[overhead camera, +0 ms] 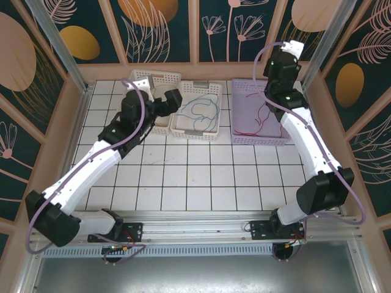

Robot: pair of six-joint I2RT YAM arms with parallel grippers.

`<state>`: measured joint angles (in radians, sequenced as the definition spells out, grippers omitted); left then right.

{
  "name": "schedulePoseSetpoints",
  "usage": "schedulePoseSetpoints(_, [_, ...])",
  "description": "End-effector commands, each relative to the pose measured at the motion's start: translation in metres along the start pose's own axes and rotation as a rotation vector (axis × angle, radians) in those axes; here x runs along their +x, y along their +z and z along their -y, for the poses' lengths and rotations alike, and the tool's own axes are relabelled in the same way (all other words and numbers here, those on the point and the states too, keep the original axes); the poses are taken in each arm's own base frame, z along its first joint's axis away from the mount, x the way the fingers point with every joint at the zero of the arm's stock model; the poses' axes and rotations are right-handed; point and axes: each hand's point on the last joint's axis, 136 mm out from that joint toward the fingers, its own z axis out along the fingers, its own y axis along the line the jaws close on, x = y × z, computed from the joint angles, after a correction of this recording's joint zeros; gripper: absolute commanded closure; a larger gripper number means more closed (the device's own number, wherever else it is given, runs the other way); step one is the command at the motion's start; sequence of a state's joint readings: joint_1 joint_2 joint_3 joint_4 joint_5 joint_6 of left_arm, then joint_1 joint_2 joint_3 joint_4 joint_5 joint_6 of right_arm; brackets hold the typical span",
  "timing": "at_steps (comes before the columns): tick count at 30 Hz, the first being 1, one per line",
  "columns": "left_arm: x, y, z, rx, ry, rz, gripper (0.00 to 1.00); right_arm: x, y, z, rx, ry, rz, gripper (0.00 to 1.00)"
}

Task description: Untangle the cables

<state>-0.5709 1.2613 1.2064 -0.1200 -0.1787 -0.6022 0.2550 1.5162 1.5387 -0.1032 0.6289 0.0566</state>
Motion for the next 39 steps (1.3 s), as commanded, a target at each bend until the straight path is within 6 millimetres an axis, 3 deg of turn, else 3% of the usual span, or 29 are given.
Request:
schedulePoseSetpoints(1, [0.001, -0.02, -0.009, -0.017, 0.011, 0.016, 0.02, 0.016, 0.015, 0.005, 0.054, 0.008, 0.025, 1.0])
schedulePoseSetpoints(5, [0.008, -0.034, -0.017, -0.022, 0.008, 0.008, 0.02, 0.067, 0.036, 0.004, 0.078, -0.03, -0.05, 1.0])
schedulePoseSetpoints(15, [0.024, -0.058, -0.042, -0.081, 0.04, -0.001, 0.01, 0.235, 0.093, -0.01, 0.06, -0.129, -0.567, 1.0])
schedulePoseSetpoints(19, [0.028, -0.063, -0.047, -0.091, 0.04, -0.004, 0.01, 0.269, 0.096, -0.012, 0.051, -0.116, -0.669, 1.0])
schedulePoseSetpoints(21, [0.034, -0.064, -0.053, -0.106, 0.044, -0.012, 0.01, 0.278, 0.097, -0.011, 0.041, -0.083, -0.709, 1.0])
schedulePoseSetpoints(28, [0.046, -0.067, -0.068, -0.145, 0.057, -0.021, 0.01, 0.287, 0.093, -0.007, 0.036, -0.084, -0.752, 0.68])
schedulePoseSetpoints(30, [0.045, -0.069, -0.07, -0.153, 0.062, -0.015, 0.01, 0.28, 0.091, -0.005, 0.04, -0.081, -0.736, 0.6])
schedulePoseSetpoints(35, [0.043, -0.072, -0.075, -0.177, 0.08, -0.004, 0.01, 0.255, 0.084, -0.005, 0.027, -0.063, -0.701, 0.51])
schedulePoseSetpoints(39, [0.045, -0.072, -0.087, -0.235, 0.115, 0.005, 0.01, 0.21, 0.058, -0.015, -0.075, -0.002, -0.601, 0.43])
